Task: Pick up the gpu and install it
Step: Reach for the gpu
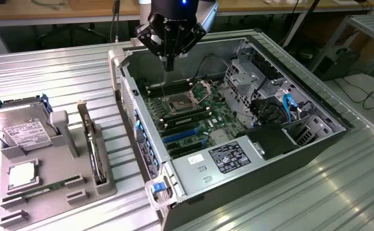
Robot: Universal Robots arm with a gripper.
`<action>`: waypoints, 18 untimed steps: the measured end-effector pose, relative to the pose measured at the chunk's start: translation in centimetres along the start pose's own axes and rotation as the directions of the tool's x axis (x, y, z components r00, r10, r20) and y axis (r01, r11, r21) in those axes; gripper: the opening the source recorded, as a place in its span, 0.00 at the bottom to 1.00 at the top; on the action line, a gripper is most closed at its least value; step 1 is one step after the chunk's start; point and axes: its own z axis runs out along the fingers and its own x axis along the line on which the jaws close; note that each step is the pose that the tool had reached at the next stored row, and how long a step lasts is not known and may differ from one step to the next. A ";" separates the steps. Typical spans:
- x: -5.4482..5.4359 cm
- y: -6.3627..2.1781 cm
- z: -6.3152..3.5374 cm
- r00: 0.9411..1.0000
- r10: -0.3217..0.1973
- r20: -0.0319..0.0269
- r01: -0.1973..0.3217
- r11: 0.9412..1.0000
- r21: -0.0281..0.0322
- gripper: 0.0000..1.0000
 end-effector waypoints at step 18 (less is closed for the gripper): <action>1.2 -0.10 -0.03 1.000 0.000 0.000 0.000 1.000 0.000 0.11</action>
